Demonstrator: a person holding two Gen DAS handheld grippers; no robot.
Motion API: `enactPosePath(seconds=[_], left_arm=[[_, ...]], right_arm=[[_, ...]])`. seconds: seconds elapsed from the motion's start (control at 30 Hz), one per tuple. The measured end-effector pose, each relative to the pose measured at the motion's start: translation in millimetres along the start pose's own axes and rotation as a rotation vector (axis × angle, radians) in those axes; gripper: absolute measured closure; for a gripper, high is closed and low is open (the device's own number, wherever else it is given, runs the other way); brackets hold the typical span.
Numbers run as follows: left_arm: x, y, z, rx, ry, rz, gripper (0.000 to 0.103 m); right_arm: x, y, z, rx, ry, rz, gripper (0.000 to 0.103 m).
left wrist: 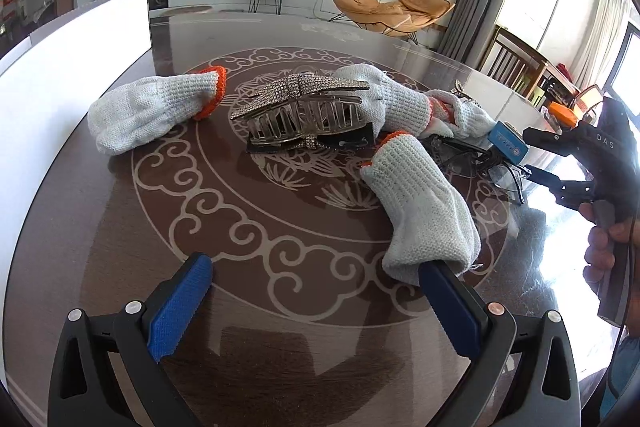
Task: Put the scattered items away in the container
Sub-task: 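Reach the right gripper toward the ointment box and black-framed glasses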
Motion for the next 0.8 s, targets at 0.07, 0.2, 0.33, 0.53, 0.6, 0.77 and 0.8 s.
enactPosePath(seconds=[0.07,0.2,0.33,0.53,0.6,0.77,0.8], left_arm=[[0,1,0,0.000,-0.002,0.000,0.000],[1,1,2,0.000,-0.003,-0.003,0.000],[1,1,2,0.000,-0.002,-0.005,0.000],[10,3,3,0.002,-0.046,-0.022,0.000],[16,9,4,0.022,-0.049,0.023,0.000],[36,13,3,0.029,-0.092,0.043,0.000],[42,14,2,0.029,-0.106,0.045,0.000]], right_arm=[[-10,-6,0,0.004,0.060,-0.040,0.036],[-48,-26,49,-0.312,0.080,-0.262,0.034],[-49,7,76,-0.231,0.228,-0.095,0.034],[-21,26,94,-0.121,0.396,0.286,0.034],[-14,23,96,-0.140,0.447,0.358,0.034],[-7,23,103,-0.163,0.482,0.378,0.034],[-7,24,103,-0.164,0.485,0.376,0.034]])
Point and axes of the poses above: each gripper's, at about its wrist camera, not at the fingertips, and y roughly against the way its jaws point, x to its right, z to its underside, the point moved 10 cm from there along -y, roughly the way its jaws point, and after that the axes turned 3 degrees about -x, right-handed, at the moved point
